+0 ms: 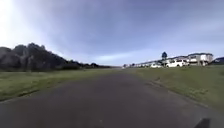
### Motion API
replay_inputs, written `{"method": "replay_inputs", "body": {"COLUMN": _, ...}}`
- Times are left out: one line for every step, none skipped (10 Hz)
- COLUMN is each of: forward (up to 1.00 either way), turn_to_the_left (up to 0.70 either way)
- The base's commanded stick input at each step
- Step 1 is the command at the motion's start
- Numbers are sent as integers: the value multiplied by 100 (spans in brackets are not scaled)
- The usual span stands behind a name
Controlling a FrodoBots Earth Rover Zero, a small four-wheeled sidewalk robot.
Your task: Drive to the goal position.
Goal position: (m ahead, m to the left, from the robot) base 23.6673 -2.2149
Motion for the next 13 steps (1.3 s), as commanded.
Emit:
{"method": "replay_inputs", "body": {"forward": 100, "turn_to_the_left": 0}}
{"method": "replay_inputs", "body": {"forward": 100, "turn_to_the_left": 0}}
{"method": "replay_inputs", "body": {"forward": 100, "turn_to_the_left": 0}}
{"method": "replay_inputs", "body": {"forward": 100, "turn_to_the_left": 0}}
{"method": "replay_inputs", "body": {"forward": 100, "turn_to_the_left": 0}}
{"method": "replay_inputs", "body": {"forward": 100, "turn_to_the_left": 0}}
{"method": "replay_inputs", "body": {"forward": 100, "turn_to_the_left": 0}}
{"method": "replay_inputs", "body": {"forward": 100, "turn_to_the_left": 0}}
{"method": "replay_inputs", "body": {"forward": 100, "turn_to_the_left": 0}}
{"method": "replay_inputs", "body": {"forward": 100, "turn_to_the_left": 0}}
{"method": "replay_inputs", "body": {"forward": 100, "turn_to_the_left": 0}}
{"method": "replay_inputs", "body": {"forward": 100, "turn_to_the_left": 0}}
{"method": "replay_inputs", "body": {"forward": 100, "turn_to_the_left": 0}}
